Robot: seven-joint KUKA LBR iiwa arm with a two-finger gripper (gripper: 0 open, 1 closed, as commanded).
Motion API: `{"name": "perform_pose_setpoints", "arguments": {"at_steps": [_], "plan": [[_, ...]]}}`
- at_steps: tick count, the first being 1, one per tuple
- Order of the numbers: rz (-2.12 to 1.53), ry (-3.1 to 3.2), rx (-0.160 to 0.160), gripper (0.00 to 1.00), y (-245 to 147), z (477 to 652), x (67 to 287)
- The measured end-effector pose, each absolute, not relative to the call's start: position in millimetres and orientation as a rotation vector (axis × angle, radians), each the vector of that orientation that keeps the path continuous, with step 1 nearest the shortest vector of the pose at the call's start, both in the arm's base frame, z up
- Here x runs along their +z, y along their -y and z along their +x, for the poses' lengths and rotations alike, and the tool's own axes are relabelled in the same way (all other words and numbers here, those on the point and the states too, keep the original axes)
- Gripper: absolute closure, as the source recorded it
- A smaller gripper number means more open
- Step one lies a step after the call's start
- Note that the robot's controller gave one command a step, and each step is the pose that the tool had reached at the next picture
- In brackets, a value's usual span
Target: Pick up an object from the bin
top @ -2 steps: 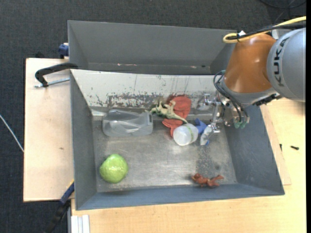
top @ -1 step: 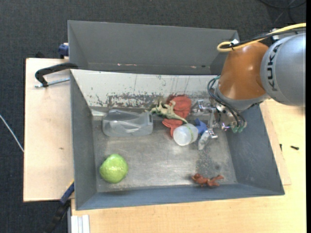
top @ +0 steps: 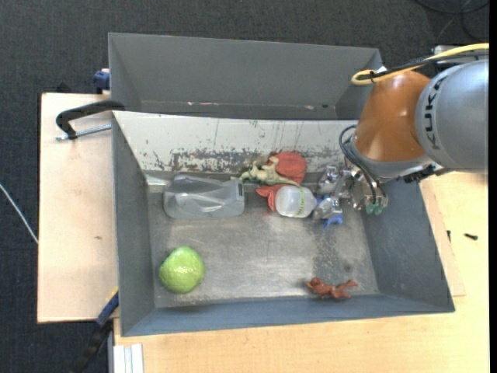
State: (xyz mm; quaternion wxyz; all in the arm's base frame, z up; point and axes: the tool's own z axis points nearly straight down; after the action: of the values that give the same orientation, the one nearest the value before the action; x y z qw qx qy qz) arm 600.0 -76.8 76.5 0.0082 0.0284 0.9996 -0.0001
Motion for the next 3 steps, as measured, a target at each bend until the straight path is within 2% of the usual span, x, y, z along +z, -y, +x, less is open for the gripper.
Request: {"name": "perform_pose_setpoints", "arguments": {"at_steps": [1, 2, 3], "plan": [[0.089, -3.135, 0.001, 0.0, 76.1, 596.5, 72.3], [0.09, -3.122, -0.001, 1.0, 76.9, 600.4, 76.7], [0.089, -3.122, -0.001, 1.0, 76.9, 600.4, 76.7]]}}
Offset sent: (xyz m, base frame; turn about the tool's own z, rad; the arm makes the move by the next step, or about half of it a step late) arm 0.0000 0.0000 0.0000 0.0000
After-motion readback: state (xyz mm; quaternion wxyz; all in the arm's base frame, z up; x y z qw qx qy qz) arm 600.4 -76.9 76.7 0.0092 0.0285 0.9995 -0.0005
